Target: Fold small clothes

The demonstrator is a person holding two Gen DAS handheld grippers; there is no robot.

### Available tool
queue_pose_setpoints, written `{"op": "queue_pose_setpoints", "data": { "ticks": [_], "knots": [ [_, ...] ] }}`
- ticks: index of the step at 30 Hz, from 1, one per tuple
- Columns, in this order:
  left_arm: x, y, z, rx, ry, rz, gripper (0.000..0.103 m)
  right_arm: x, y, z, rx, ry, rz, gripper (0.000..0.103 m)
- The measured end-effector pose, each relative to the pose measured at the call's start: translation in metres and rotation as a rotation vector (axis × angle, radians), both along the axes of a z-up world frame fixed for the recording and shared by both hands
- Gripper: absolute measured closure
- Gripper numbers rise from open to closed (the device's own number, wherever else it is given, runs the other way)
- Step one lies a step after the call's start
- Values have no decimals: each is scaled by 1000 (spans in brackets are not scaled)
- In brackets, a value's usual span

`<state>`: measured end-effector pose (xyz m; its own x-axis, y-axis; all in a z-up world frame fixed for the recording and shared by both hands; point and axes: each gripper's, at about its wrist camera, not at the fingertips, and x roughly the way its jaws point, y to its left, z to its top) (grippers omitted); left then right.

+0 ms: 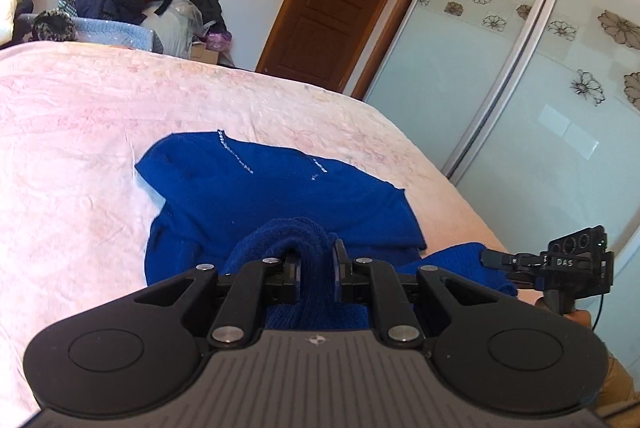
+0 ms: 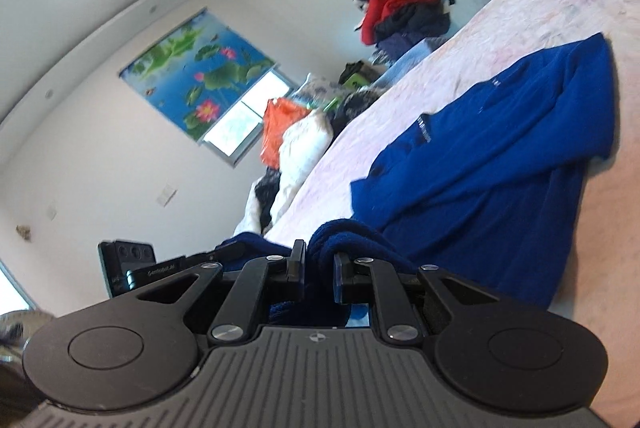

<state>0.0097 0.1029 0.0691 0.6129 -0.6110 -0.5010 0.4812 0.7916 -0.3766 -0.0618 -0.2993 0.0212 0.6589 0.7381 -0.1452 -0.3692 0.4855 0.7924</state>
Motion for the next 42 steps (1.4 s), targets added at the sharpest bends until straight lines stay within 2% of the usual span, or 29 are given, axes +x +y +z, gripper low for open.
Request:
{"op": "queue_pose_setpoints", "data": {
  "ticks": [7, 17, 26, 35, 42],
  "knots": [
    [38, -14, 1, 16, 18, 28, 90, 27, -13, -3, 16, 7, -74, 86],
    [92, -33, 3, 112, -5, 91, 90, 77, -30, -17, 61, 50, -173, 86],
    [133, -55, 3, 181, -18, 140, 90, 119, -40, -25, 100, 63, -211, 86],
    [181, -76, -13, 243, 31, 179, 90, 160, -55, -50, 159, 139, -255, 86],
    [226, -86, -40, 279, 116, 214, 89, 196, -56, -75, 167, 236, -277, 86]
  ]
}}
